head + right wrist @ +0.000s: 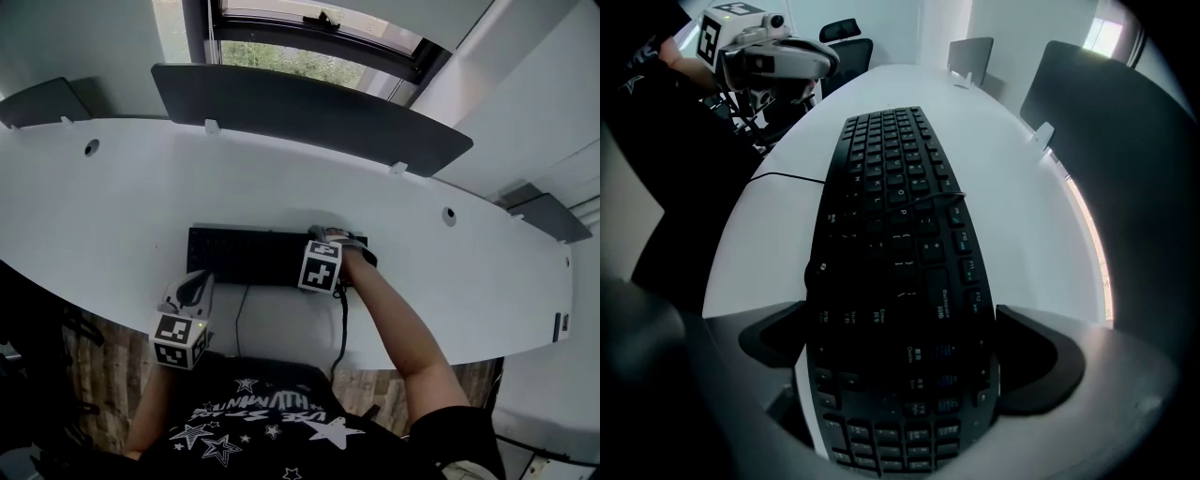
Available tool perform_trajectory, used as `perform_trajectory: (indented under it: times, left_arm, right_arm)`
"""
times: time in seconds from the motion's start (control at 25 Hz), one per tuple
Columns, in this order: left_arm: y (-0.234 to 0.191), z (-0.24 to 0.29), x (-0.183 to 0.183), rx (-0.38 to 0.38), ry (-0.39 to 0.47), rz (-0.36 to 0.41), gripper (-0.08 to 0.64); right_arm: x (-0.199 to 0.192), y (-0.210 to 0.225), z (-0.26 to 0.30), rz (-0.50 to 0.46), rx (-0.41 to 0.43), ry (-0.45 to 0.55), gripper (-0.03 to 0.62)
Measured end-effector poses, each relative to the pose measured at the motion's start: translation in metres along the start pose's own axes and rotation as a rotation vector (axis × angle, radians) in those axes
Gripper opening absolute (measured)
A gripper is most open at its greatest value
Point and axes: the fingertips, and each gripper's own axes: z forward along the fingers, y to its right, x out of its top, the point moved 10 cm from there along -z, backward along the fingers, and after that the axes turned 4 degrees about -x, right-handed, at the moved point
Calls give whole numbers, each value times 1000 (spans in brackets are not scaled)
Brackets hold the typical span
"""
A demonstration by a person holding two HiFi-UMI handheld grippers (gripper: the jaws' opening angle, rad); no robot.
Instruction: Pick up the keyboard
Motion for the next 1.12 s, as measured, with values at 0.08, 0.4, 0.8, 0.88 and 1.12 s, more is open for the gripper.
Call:
perform_trajectory:
  times: [0.08,0.4,0.8,0.88,1.12]
  left_arm:
    - [1,1,-2,-6,-6,4,15]
    - [6,18,12,-89,-59,116,15]
    - [8,54,46,-165,-67,211,15]
    - [9,57,46,-166,-77,224,15]
    - [-4,80,52,-221,-163,296,32]
  right_arm:
    - [-3,-2,-2,4,-14,37,580]
    - [-3,-6,-4,-9,-48,43,578]
    - [-3,-7,-4,-16,-57,64,578]
    - [-4,-10,-5,-17,-73,67,578]
    - [-3,-13,-6,-36,-103,56,578]
